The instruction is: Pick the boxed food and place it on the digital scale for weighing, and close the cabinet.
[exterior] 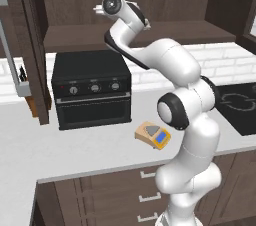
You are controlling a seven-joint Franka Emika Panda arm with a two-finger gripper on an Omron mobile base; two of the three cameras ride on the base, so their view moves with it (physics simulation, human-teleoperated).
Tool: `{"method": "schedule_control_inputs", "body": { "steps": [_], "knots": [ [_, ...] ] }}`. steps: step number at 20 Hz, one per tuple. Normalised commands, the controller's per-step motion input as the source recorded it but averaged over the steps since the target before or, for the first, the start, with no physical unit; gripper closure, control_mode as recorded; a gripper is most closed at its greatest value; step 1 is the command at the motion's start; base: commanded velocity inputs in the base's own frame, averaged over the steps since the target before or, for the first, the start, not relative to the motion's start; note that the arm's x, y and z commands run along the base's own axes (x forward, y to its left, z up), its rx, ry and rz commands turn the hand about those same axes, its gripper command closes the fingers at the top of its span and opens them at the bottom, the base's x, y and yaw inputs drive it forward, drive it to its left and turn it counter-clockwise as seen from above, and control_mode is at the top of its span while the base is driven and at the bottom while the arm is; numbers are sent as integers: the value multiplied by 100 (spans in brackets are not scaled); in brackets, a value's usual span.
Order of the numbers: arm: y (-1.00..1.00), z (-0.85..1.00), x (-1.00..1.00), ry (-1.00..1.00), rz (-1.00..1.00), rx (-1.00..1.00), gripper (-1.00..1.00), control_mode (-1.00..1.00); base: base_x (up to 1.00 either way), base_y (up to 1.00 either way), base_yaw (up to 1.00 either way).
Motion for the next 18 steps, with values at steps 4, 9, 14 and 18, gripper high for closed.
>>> {"method": "schedule_control_inputs", "body": {
  "steps": [4, 9, 14, 18],
  "knots": [
    [-8, -1, 19, 0, 0, 1, -100, -100, 0, 0, 0],
    [-6, 0, 11, 0, 0, 0, 100, -100, 0, 0, 0],
    [-1, 0, 1, 0, 0, 0, 100, -100, 0, 0, 0],
    [0, 0, 0, 0, 0, 0, 100, -100, 0, 0, 0]
  ]
}}
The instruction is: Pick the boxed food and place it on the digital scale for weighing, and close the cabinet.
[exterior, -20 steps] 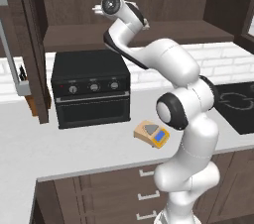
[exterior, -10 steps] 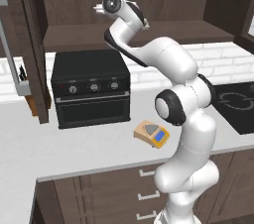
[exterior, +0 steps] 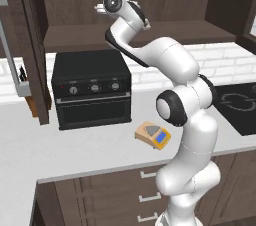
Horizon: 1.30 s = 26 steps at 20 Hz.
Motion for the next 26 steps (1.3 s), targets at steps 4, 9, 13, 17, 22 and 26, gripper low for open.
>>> {"method": "schedule_control_inputs", "body": {
  "steps": [4, 9, 13, 17, 22, 26],
  "knots": [
    [0, 0, 0, 0, 0, 0, 100, -100, 0, 0, 0],
    [0, 0, 0, 0, 0, 0, 100, -100, 0, 0, 0],
    [0, 0, 0, 0, 0, 0, 100, -100, 0, 0, 0],
    [0, -2, -21, 0, 0, 0, 100, -100, 0, 0, 0],
    [1, -2, -66, 0, -6, 0, 100, -100, 0, 0, 0],
    [0, 2, -89, 0, -11, 0, 100, -100, 0, 0, 0]
  ]
}}
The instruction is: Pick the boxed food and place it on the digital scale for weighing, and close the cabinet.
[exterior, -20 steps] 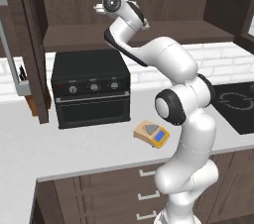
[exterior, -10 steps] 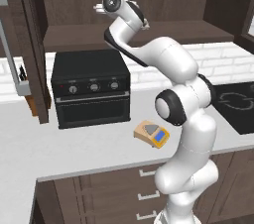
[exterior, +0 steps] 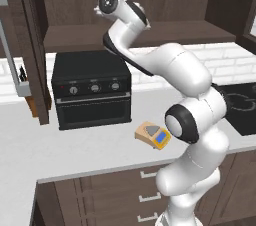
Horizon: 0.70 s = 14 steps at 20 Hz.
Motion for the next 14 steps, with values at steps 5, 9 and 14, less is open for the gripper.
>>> {"method": "schedule_control_inputs", "body": {
  "steps": [5, 9, 14],
  "knots": [
    [3, 2, -99, -3, -15, 0, 100, -100, 0, 0, 0],
    [-7, -1, -92, -3, -20, 0, 100, -100, 0, 0, 0],
    [-48, -17, -38, 1, -3, 0, 100, -100, 0, 0, 0]
  ]
}}
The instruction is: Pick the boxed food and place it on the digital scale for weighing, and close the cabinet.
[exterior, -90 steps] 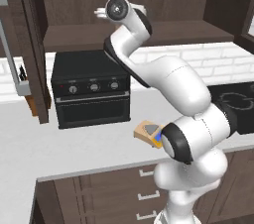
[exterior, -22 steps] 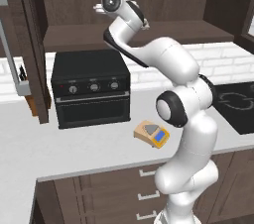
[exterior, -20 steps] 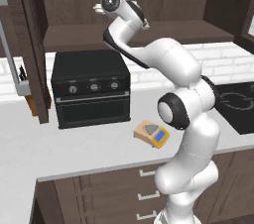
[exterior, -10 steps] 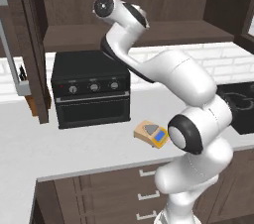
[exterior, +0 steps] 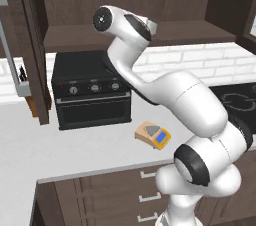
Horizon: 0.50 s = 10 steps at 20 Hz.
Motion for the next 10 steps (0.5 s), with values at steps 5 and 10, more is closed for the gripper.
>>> {"method": "schedule_control_inputs", "body": {
  "steps": [5, 10],
  "knots": [
    [-55, -17, -13, 13, 21, 0, 100, -100, 0, 0, 0],
    [-35, 0, 0, 24, 41, 0, 100, -100, 0, 0, 0]
  ]
}}
